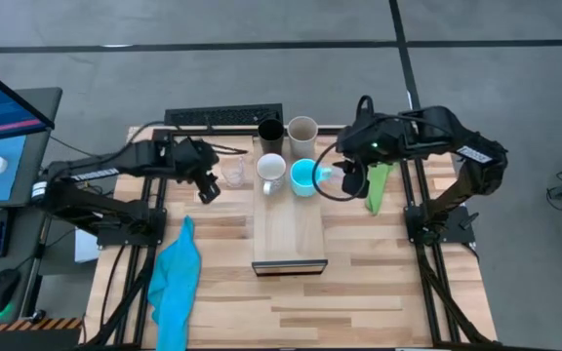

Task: Stack small to large cups/mugs on shelf
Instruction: Put the left transparent cup on the shelf

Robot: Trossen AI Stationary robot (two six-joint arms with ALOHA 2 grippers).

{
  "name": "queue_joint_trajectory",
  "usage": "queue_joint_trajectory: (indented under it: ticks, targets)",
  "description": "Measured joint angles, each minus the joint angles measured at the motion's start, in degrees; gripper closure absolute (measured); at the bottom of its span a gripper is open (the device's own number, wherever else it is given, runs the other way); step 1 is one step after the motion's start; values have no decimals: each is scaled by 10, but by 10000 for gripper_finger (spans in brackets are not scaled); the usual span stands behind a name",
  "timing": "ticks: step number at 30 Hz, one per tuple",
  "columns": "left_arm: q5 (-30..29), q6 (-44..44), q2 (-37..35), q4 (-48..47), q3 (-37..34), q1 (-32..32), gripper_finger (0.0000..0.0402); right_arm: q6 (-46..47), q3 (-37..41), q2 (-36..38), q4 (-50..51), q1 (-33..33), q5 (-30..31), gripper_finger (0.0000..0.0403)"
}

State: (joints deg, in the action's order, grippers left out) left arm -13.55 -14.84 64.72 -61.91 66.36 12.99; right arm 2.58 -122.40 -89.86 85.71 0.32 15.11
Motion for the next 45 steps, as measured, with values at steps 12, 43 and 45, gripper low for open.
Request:
queue_joint_trajectory:
  ticks: [12,43,45]
  targets:
    - [39,117,45,233,-195,33,251,5,0,6,9,8,-2,232]
    - [99,252,-33,299,-196,86,251,21,0,6,21,8,-18,238]
    - [130,271,-33,297,-196,102,251,21,0,6,21,8,-18,238]
